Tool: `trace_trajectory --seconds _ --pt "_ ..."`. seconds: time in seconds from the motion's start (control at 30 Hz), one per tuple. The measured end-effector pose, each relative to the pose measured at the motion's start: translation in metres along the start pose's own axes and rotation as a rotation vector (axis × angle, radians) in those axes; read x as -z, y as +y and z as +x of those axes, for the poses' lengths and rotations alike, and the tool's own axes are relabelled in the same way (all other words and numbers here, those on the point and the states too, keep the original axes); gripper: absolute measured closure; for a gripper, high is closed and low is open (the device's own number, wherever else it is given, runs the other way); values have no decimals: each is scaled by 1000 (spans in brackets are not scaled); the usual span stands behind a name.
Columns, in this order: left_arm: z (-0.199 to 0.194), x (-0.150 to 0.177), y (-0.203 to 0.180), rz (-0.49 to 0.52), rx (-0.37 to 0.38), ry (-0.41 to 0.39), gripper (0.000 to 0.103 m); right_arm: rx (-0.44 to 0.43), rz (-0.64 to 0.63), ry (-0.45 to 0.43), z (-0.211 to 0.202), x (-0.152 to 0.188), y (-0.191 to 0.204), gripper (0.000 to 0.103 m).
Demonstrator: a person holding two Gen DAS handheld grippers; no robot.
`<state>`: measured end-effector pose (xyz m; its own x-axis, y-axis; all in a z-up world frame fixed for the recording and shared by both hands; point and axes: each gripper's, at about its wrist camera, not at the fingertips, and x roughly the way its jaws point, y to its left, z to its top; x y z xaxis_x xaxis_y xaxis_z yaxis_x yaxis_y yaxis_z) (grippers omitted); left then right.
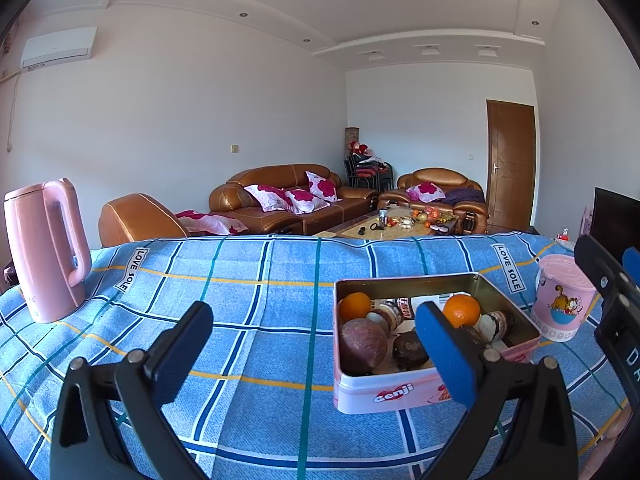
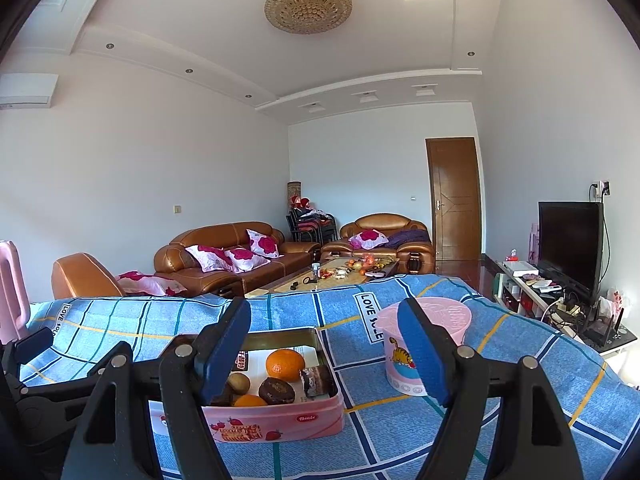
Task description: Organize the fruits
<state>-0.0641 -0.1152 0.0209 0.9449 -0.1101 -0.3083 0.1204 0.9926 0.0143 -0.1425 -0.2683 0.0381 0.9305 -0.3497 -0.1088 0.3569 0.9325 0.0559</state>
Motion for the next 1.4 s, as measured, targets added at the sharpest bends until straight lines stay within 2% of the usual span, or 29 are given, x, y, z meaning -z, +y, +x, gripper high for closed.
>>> trace_trajectory --seconds 1.4 --pt "4 1 1 -9 -2 25 0 8 -2 7 -4 0 -7 25"
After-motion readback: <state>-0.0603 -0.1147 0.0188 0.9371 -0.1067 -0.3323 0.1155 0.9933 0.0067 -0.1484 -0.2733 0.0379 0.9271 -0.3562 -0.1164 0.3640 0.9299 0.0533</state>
